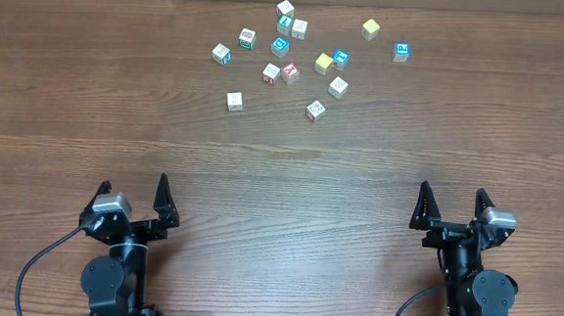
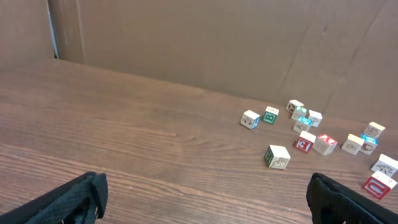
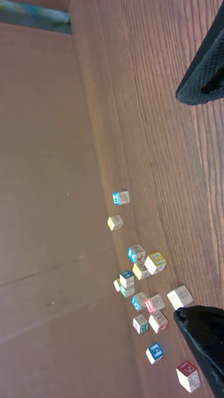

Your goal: Form a tower

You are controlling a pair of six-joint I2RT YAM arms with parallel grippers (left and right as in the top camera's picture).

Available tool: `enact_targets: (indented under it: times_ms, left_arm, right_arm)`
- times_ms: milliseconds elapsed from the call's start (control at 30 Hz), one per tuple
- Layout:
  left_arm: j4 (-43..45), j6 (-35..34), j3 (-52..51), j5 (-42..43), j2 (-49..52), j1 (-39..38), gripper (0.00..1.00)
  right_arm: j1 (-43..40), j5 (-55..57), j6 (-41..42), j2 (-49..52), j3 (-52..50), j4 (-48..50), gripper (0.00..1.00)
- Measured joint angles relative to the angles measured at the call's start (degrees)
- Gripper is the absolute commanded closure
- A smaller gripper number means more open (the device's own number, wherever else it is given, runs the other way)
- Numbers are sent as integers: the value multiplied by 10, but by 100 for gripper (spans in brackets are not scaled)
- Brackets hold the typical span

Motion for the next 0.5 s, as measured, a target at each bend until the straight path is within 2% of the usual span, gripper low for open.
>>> enact_targets:
  times_ms: [133, 267, 367, 500]
  left_arm:
    - [38, 0, 0, 33, 0, 0, 1]
    - [27, 1, 27, 69, 0, 0, 0]
    - [-7, 2, 108, 89, 12, 0, 0]
    - [-64, 5, 279, 103, 65, 0, 0]
  right_arm:
    - [0, 0, 0, 0, 0, 0, 0]
    - [0, 0, 0, 0, 0, 0, 0]
    - [0, 0, 0, 0, 0, 0, 0]
    - [0, 0, 0, 0, 0, 0, 0]
